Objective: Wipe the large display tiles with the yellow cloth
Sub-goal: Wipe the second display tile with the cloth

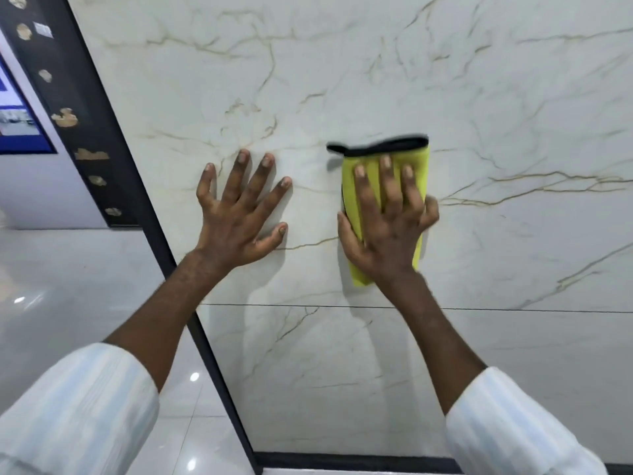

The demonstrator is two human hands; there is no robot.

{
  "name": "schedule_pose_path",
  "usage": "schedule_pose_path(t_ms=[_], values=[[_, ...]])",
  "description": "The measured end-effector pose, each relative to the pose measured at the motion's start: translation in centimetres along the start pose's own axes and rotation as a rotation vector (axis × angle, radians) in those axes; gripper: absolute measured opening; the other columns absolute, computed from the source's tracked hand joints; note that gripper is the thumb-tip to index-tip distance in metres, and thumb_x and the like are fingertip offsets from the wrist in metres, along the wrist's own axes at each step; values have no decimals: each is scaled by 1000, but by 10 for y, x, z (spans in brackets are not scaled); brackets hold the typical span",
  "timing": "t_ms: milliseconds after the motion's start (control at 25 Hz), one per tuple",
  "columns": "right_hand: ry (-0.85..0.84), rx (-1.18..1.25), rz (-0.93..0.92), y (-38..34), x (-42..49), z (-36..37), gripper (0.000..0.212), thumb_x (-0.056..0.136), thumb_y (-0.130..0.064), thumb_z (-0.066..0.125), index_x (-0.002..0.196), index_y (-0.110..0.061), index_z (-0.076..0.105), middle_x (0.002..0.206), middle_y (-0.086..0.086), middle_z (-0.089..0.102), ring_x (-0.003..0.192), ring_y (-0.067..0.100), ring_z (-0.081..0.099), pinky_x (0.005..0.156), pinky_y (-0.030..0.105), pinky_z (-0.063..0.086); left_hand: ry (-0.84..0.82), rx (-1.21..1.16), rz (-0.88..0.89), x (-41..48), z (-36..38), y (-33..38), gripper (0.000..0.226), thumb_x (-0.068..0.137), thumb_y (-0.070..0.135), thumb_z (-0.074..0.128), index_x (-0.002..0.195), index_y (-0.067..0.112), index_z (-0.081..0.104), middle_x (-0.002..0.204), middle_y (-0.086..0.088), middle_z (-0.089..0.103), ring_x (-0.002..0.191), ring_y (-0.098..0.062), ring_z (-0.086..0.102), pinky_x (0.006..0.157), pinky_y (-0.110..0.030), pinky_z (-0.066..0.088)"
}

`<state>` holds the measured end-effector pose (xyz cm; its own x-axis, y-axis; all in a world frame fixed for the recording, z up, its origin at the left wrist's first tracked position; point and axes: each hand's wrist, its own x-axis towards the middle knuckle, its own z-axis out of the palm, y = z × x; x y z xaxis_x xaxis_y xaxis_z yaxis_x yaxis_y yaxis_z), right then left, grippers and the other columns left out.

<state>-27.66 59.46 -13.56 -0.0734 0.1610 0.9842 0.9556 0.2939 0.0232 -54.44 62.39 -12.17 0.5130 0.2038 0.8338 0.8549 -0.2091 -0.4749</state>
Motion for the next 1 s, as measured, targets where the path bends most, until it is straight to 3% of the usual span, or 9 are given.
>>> schedule_pose_path(t_ms=[160, 320, 400, 560, 720, 1000], values=[[100, -73, 132, -22, 7, 13, 71, 93, -49, 62, 156, -25, 41, 163, 7, 34, 150, 30, 29, 103, 61, 34, 103, -60, -20, 1, 6, 5, 71, 99, 52, 50, 162, 22, 39, 168, -11, 29, 161, -32, 15, 122, -65, 9], [-81, -130, -8, -53, -120, 32, 71, 95, -50, 57, 158, -27, 34, 172, 1, 19, 157, 28, 17, 105, 58, 30, 133, -136, -14, 0, 4, 5, 69, 97, 49, 55, 160, 21, 43, 166, -11, 32, 154, -37, 30, 124, -64, 8], [-116, -143, 25, -63, -147, 35, 69, 96, -52, 55, 157, -28, 34, 174, 0, 12, 158, 26, 12, 105, 57, 29, 136, -149, -4, -1, 3, 5, 67, 98, 48, 55, 159, 21, 46, 166, -10, 32, 154, -36, 30, 125, -63, 7], [-29, -88, 145, -70, -66, 29, 80, 95, -54, 56, 164, -29, 23, 173, 4, 13, 156, 30, 17, 107, 59, 29, 123, -169, -8, 1, 3, 5, 66, 99, 48, 54, 159, 22, 46, 167, -10, 35, 155, -34, 29, 125, -63, 6], [97, -133, 174, -68, 48, 24, 74, 96, -52, 57, 158, -18, 36, 163, 17, 35, 151, 35, 28, 107, 58, 31, 126, -178, -1, -2, 5, 4, 66, 100, 46, 53, 161, 21, 42, 168, -9, 34, 158, -32, 23, 126, -64, 7], [-70, -190, 46, -78, -77, 36, 74, 95, -52, 57, 158, -23, 32, 173, 3, 12, 158, 29, 14, 107, 60, 28, 117, -276, -7, 2, -5, 0, 66, 97, 44, 56, 157, 20, 49, 167, -9, 37, 157, -32, 29, 123, -64, 14]])
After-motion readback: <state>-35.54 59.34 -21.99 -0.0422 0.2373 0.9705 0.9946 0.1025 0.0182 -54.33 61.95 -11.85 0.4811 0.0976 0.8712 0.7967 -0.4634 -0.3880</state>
